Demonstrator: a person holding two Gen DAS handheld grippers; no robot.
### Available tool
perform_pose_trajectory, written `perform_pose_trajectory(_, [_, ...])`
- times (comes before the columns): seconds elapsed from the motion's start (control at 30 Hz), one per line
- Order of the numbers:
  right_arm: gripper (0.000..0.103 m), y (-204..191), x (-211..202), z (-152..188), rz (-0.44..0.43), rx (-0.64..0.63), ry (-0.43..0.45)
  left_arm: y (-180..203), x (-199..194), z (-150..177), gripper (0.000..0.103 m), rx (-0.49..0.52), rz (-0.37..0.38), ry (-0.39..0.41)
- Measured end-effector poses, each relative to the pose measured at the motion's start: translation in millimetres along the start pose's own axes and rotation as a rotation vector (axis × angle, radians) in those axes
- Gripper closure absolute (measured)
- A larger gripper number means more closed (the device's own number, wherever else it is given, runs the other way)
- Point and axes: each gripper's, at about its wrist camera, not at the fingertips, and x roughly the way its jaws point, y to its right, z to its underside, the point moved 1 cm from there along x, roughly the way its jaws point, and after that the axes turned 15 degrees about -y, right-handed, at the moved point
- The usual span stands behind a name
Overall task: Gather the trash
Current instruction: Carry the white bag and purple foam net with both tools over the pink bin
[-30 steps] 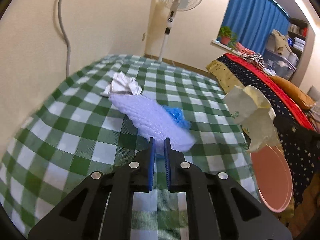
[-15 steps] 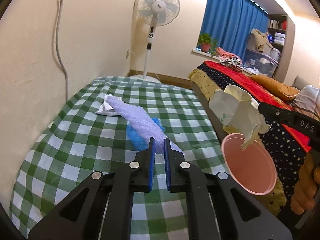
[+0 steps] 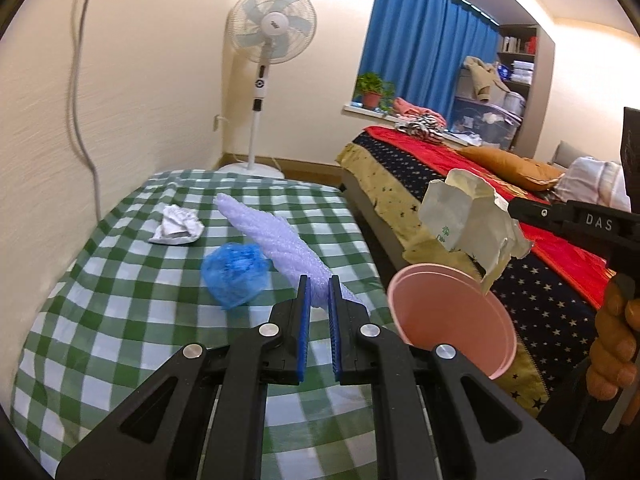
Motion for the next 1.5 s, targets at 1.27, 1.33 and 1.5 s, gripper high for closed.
perform_pose_trajectory(1.27, [0.094,113,9,12,0.087,0.214,-0.011,115,94,12,0.094,0.206,0.210,-0.127])
perform_pose_trajectory(1.33, [0.094,116,11,12,0.084,0.225,-0.014,120,99,13,0.094,0.214,0.223,-0.137])
perform_pose_trajectory(1.5, [0.090,122,17,13,0.099,0.245,-0.038,124,110,14,0.082,0.211,0.246,-0.176])
